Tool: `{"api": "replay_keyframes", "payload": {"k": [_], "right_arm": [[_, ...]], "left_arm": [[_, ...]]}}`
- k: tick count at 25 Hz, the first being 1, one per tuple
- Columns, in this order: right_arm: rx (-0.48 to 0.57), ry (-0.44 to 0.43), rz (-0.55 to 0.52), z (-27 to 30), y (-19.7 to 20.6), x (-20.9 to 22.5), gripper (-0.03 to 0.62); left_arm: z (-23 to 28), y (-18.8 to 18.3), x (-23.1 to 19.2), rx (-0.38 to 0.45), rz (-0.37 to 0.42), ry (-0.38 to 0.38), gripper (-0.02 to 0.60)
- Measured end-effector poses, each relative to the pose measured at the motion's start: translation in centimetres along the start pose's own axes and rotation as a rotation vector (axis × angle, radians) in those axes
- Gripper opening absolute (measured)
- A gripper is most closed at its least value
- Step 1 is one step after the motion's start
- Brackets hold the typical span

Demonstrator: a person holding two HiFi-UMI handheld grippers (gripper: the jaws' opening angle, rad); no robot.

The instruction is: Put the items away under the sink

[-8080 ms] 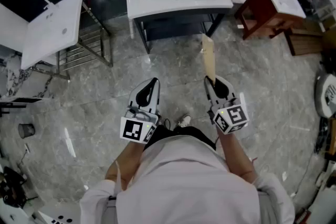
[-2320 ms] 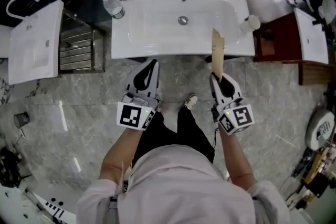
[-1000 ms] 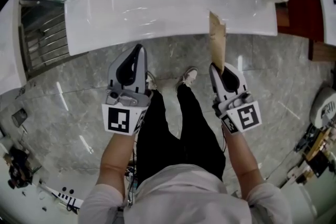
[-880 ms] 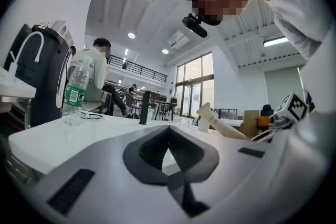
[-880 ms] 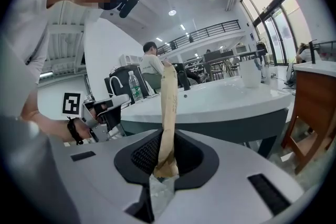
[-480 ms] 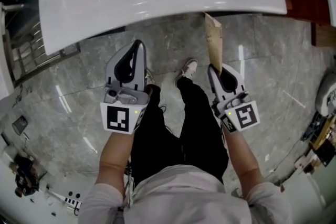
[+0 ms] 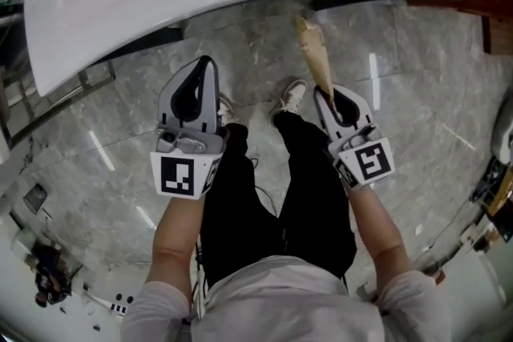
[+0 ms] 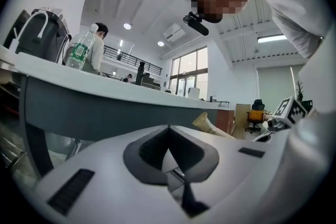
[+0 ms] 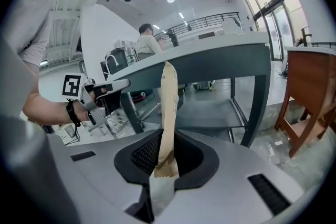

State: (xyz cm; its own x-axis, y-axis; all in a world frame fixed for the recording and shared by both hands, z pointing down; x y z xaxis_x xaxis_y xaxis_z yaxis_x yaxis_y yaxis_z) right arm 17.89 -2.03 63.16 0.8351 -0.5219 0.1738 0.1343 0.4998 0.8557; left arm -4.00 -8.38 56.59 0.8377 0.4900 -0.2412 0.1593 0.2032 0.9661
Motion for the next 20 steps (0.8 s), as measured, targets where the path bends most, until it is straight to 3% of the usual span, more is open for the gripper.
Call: {"api": "replay_keyframes", "payload": {"k": [5, 15, 20], "right_arm": [[-0.005, 0.003, -0.035, 2.4, 2.8, 0.9, 0.072], [0.016, 0.011, -0.087, 8.9, 5.6, 2.9, 0.072], [0.005, 0.022, -0.053, 10.7, 6.5, 4.0, 0.072]], "left_arm": [[0.7, 2.6, 0.0, -0.014, 0.009, 0.043, 0.003], [1.7, 6.5, -2.1, -0.004, 0.041, 0.051, 0.003], [1.8, 7.9, -2.8, 0.027, 0.031, 0.036, 0.003]]}}
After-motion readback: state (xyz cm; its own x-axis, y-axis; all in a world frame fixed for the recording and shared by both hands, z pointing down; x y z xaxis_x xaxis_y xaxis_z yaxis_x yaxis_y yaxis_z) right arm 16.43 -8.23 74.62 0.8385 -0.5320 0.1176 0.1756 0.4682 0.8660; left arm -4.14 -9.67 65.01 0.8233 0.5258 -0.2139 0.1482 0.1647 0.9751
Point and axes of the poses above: the fingertips, and each gripper's own axes: z forward along the fingers, x to its right, y out of its underside, the point moved 4 cm from there along -z, backward along the fingers, and after that the axes turned 5 degrees about -z, right-handed, at the moved point
